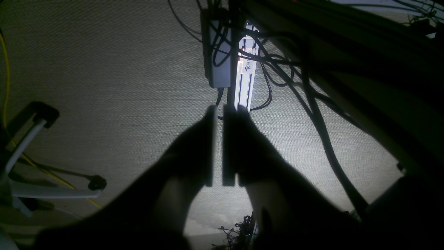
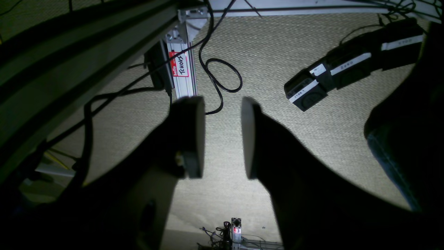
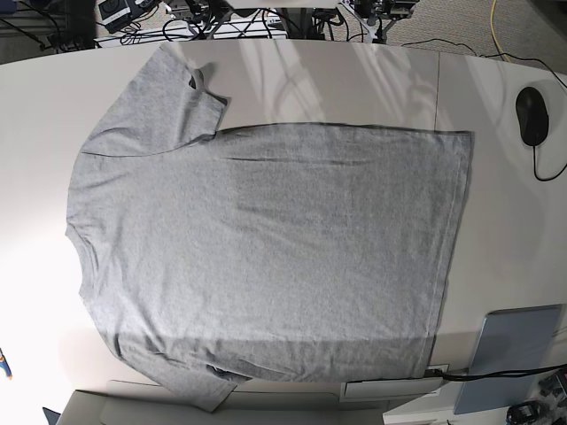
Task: Fold the T-shirt properly
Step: 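Move both grippers down toward the shirt's shoulder corners, then grasp the shirt's shoulder corners with the left and right grippers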
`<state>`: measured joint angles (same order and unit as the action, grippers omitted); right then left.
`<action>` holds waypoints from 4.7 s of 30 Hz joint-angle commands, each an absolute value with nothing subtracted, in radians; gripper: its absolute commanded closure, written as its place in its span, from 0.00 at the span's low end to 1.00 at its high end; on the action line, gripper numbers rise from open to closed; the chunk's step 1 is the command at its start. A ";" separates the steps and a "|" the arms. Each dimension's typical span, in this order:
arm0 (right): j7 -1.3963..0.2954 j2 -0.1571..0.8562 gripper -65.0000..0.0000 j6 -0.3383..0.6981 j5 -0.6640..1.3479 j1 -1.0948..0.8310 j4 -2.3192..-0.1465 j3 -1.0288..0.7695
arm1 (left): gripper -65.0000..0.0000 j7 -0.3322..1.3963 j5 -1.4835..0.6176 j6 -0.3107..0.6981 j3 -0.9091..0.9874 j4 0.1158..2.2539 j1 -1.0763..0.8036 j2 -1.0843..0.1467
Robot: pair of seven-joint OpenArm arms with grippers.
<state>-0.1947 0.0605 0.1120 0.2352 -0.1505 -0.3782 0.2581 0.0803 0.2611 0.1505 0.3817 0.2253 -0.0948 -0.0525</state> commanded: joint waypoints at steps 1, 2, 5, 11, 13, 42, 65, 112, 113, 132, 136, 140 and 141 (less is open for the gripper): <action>-0.198 0.064 0.72 0.114 0.235 -0.155 -0.384 0.260 | 0.91 0.078 0.258 0.155 0.382 0.229 -0.100 -0.053; -0.198 0.064 0.72 0.114 0.235 -0.155 -0.384 0.260 | 0.91 0.078 0.258 0.155 0.382 0.229 -0.100 -0.053; -0.198 0.064 0.72 0.114 0.235 -0.155 -0.384 0.260 | 0.91 0.078 0.258 0.155 0.382 0.229 -0.100 -0.053; -0.198 0.064 0.72 0.114 0.235 -0.155 -0.384 0.260 | 0.91 0.078 0.258 0.155 0.382 0.229 -0.100 -0.053; -0.197 0.064 0.72 0.114 0.235 -0.155 -0.384 0.260 | 0.91 0.078 0.258 0.155 0.382 0.229 -0.100 -0.053; -0.330 0.191 0.72 0.115 0.104 -0.513 -0.884 0.260 | 0.91 0.258 0.085 0.365 0.382 0.988 -0.567 -0.073; -0.632 0.568 0.72 0.021 -0.117 -1.216 -2.306 -0.118 | 0.63 0.366 0.035 0.482 0.382 2.163 -0.954 -0.563; -0.488 0.626 0.53 0.413 -0.542 -1.001 -2.198 -0.206 | 1.00 0.158 0.357 0.673 -0.078 1.495 -0.250 -0.745; -0.488 0.637 0.53 0.418 -0.558 -0.983 -2.173 -0.190 | 1.00 0.160 0.359 0.673 -0.078 1.495 -0.253 -0.741; -0.494 0.692 0.53 0.419 -0.680 -0.520 -1.818 0.277 | 1.00 0.159 0.393 0.671 -0.077 1.495 -0.255 -0.698; -0.505 0.690 0.53 0.420 -0.670 -0.448 -1.769 0.335 | 1.00 0.158 0.393 0.671 -0.077 1.495 -0.255 -0.699; -0.504 0.690 0.62 0.420 -0.669 -0.426 -1.752 0.347 | 1.00 0.157 0.393 0.672 -0.077 1.495 -0.255 -0.699; -0.505 0.690 0.71 0.420 -0.669 -0.426 -1.752 0.347 | 1.00 0.157 0.393 0.672 -0.077 1.495 -0.255 -0.699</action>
